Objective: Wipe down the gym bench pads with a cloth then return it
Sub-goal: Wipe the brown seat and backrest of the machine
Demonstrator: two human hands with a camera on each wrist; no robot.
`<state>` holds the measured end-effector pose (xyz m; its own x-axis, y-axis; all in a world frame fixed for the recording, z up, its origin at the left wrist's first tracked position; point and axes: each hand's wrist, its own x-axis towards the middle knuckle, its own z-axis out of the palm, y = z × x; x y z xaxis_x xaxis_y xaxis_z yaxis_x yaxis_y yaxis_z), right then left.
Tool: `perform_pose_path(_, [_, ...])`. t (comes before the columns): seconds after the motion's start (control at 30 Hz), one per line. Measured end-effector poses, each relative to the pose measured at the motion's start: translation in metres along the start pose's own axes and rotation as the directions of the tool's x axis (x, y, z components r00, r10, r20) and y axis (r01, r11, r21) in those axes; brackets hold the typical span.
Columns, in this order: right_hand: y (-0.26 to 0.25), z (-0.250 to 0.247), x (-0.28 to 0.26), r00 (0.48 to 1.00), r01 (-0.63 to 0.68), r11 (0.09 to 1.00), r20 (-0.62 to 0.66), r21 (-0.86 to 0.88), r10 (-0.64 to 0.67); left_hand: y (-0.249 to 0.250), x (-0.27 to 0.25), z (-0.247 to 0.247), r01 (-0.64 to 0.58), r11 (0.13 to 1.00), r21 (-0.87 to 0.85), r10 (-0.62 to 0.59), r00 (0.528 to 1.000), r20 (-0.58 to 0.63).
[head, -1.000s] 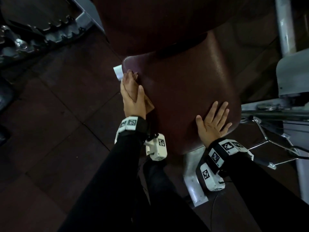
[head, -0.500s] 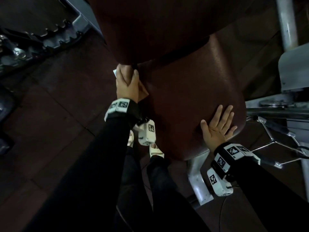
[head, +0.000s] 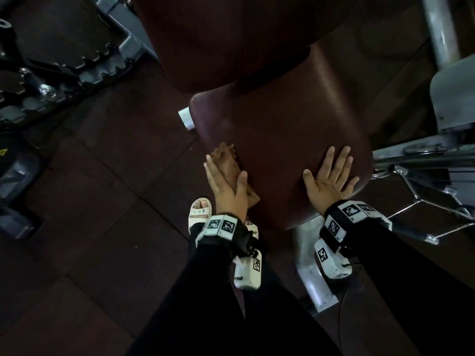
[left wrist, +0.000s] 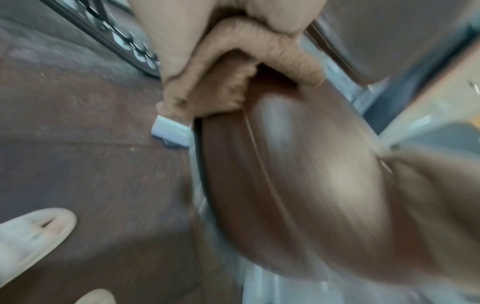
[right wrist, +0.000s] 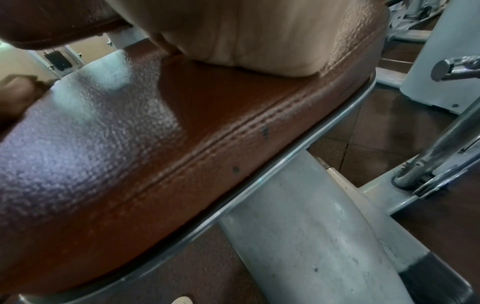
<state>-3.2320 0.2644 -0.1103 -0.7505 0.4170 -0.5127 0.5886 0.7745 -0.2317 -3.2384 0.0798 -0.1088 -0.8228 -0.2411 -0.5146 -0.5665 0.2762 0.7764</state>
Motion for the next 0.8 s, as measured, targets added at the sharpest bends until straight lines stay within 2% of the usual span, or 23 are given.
perform_pose_path(0.13, [-0.007, -0.013, -0.007, 0.999, -0.012, 1.0, 0.035, -0.015, 0.012, 0.001, -0.024, -0.015, 0.044, 0.986, 0.163, -0.065, 0.99, 0.126])
perform_pose_path(0.27, [-0.006, -0.038, -0.013, 0.995, 0.056, 0.998, 0.084, -0.008, -0.055, 0.019, -0.036, -0.042, -0.062, 0.973, 0.221, 0.028, 0.988, 0.152])
perform_pose_path(0.37, [-0.005, -0.058, -0.026, 0.978, 0.067, 0.965, 0.176, 0.252, -0.114, 0.037, -0.047, -0.06, -0.087, 0.952, 0.293, 0.045, 0.988, 0.146])
perform_pose_path(0.43, [-0.006, -0.071, -0.04, 0.961, 0.018, 0.873, 0.232, 0.488, -0.149, 0.05, -0.053, -0.07, -0.124, 0.937, 0.328, 0.076, 0.985, 0.156])
perform_pose_path(0.47, [-0.007, -0.078, -0.048, 0.953, 0.018, 0.842, 0.244, 0.54, -0.177, 0.056, -0.056, -0.076, -0.138, 0.931, 0.337, 0.086, 0.983, 0.165])
perform_pose_path(0.63, [-0.014, -0.113, -0.083, 0.916, 0.213, 0.839, 0.196, 0.5, -0.349, 0.092, -0.073, -0.1, -0.202, 0.894, 0.401, 0.134, 0.972, 0.19])
perform_pose_path(0.8, [-0.026, -0.142, -0.112, 0.883, 0.301, 0.799, 0.164, 0.521, -0.439, 0.119, -0.091, -0.115, -0.287, 0.872, 0.396, 0.232, 0.956, 0.182])
